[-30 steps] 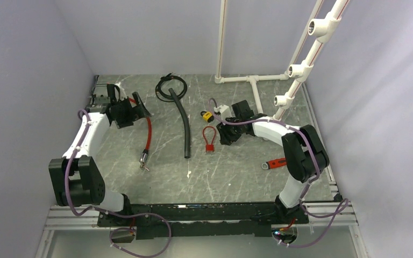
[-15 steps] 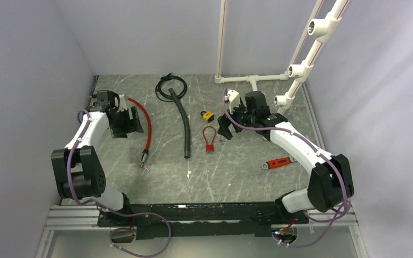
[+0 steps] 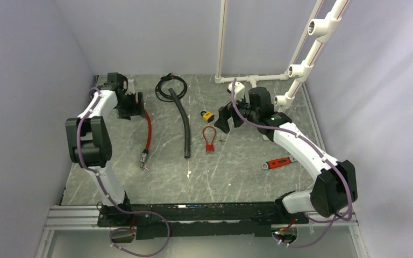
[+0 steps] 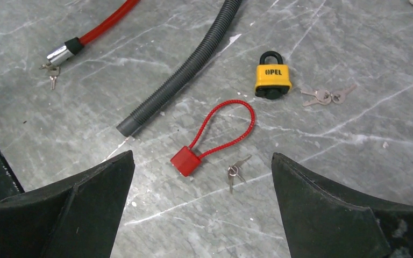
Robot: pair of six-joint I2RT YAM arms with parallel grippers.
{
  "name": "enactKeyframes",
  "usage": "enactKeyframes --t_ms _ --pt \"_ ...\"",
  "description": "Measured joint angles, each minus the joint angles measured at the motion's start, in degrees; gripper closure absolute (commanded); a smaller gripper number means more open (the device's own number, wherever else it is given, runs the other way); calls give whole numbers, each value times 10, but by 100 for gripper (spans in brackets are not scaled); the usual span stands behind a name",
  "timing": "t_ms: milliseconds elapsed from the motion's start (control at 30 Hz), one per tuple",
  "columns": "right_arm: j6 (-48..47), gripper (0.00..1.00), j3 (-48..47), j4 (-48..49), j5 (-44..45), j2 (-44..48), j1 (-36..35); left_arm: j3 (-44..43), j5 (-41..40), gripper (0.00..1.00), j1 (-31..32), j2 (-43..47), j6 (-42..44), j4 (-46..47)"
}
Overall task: Lock with the key
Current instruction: Pick up the lock from the center of the board.
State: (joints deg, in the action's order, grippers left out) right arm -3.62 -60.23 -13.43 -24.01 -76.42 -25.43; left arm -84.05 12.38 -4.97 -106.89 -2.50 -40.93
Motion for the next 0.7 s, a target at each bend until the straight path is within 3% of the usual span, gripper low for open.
enactKeyframes --t_ms 333,600,700 --pt "29 0 -42 -18 -20 -52 0 -151 -113 44 60 -157 -75 11" --pt "63 0 -49 -19 -20 -66 -1 -177 -182 62 79 -209 -118 8" --pt "80 0 -51 -13 -21 -73 -6 -193 -189 75 80 -219 -143 0"
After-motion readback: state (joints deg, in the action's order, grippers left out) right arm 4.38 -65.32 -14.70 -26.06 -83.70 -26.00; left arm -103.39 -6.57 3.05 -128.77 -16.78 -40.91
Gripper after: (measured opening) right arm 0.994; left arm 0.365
